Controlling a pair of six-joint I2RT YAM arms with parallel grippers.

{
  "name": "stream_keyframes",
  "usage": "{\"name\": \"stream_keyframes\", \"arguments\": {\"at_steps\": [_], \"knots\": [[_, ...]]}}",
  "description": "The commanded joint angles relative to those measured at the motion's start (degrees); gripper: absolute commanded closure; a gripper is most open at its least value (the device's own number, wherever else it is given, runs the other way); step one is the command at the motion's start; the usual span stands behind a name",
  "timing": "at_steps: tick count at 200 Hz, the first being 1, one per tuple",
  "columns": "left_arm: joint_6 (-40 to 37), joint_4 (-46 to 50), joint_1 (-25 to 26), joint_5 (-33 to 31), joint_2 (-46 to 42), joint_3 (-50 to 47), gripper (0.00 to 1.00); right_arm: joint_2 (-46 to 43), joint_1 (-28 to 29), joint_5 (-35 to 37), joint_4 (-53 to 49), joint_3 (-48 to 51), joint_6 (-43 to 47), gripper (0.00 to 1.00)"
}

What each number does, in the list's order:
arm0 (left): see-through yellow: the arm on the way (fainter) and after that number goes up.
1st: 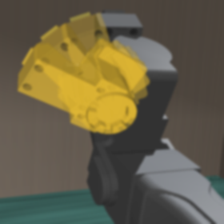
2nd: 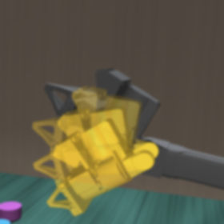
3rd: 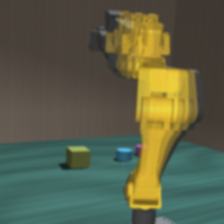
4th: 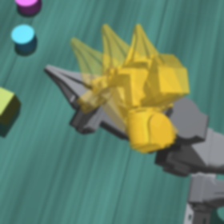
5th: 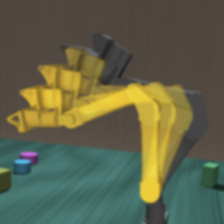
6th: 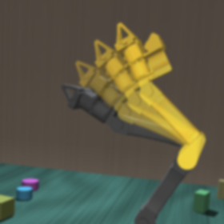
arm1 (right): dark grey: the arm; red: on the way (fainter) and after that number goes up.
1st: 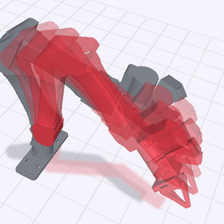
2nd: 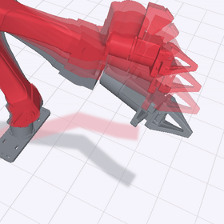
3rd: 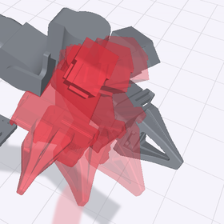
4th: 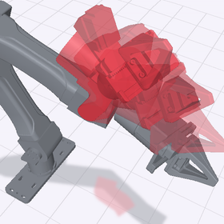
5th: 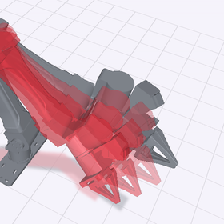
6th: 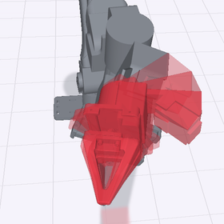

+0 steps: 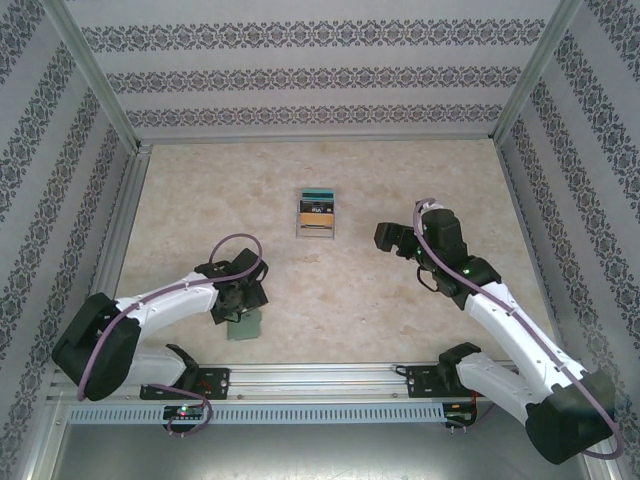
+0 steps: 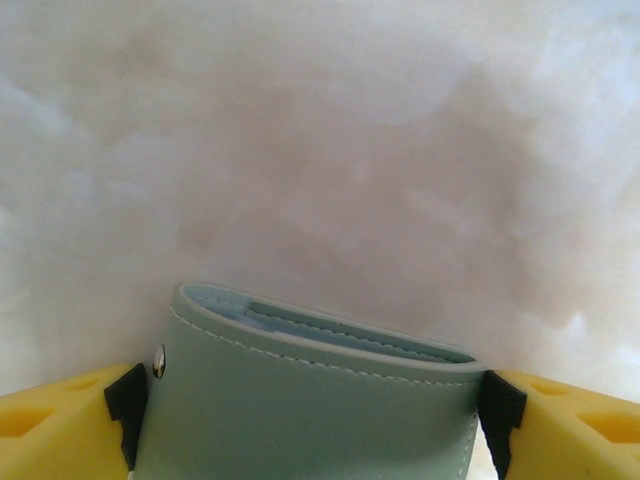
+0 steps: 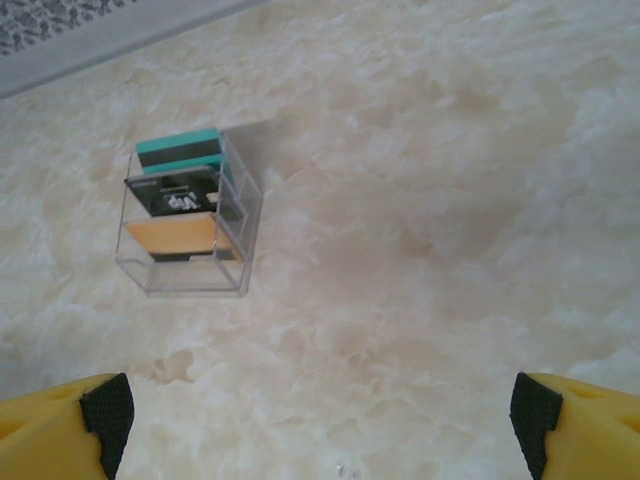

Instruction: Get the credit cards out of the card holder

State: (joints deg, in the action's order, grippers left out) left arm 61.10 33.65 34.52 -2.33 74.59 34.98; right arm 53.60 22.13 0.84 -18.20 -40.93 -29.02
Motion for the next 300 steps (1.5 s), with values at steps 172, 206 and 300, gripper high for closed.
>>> {"name": "stream_keyframes", "arguments": {"at_steps": [172,206,300], "knots": [[-0.26,-16.60,6.87,16.84,2.98,2.52,0.05,-5.89,3.27,1.89,-4.65,0.84,-0.43,0.02],[-0.96,-20.11,9.24,18.24,11.72,9.90,0.06,-6.99,3.45,2.15,-5.94,0.94,-1.21,0.02],[-6.56,-14.56,10.92,20.26,22.88,26.31,0.05,-8.11,4.21,2.51,-7.66,1.09,-1.64,0.02]]}}
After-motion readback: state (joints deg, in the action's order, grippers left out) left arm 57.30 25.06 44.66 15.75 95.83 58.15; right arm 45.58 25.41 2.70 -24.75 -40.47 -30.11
